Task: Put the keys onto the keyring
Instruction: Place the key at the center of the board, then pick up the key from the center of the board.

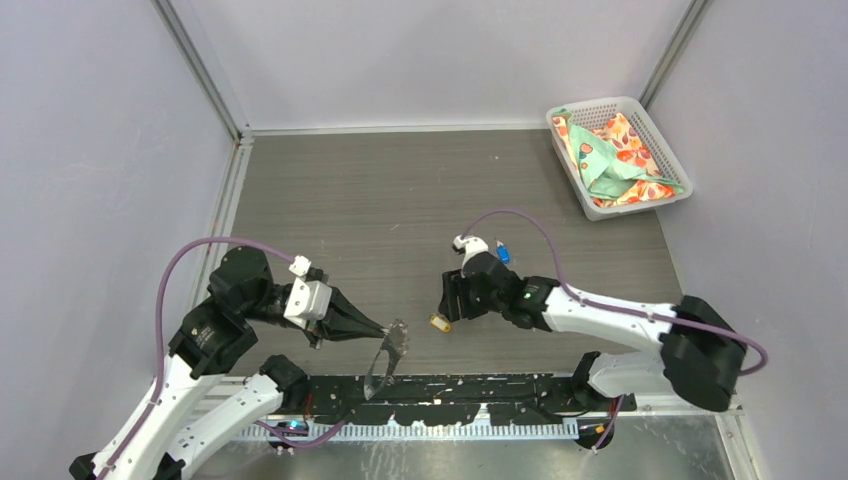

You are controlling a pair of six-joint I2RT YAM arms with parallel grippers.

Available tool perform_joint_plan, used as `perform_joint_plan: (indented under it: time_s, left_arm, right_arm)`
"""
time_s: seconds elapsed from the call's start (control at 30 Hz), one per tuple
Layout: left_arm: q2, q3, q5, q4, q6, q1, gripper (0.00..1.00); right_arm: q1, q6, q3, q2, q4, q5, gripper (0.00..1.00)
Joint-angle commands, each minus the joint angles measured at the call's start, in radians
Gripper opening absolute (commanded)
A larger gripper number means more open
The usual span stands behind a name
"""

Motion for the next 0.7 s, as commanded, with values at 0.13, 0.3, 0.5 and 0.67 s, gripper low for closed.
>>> perform_joint_plan:
  time_s: [0.13, 0.3, 0.5, 0.67]
  left_arm:
    - [0.000, 0.046, -0.013, 0.032, -0.008, 0.003, 0.00]
    - [-0.003, 0.047, -0.020, 0.021, -0.001, 0.003, 0.00]
    - [-0.001, 0.043, -0.021, 0.036, -0.013, 0.002, 0.00]
    - [-0.003, 0.047, -0.025, 0.037, -0.018, 0.003, 0.00]
  right_arm:
    - [0.023, -0.049, 0.091, 0.256, 0.128, -0.148, 0.58]
    - [0.024, -0.035, 0.079, 0.278, 0.176, -0.138, 0.57]
    - [0.028, -0.046, 0.082, 0.311, 0.233, -0.134, 0.44]
    - [0.028, -0.049, 0.090, 0.338, 0.234, -0.123, 0.39]
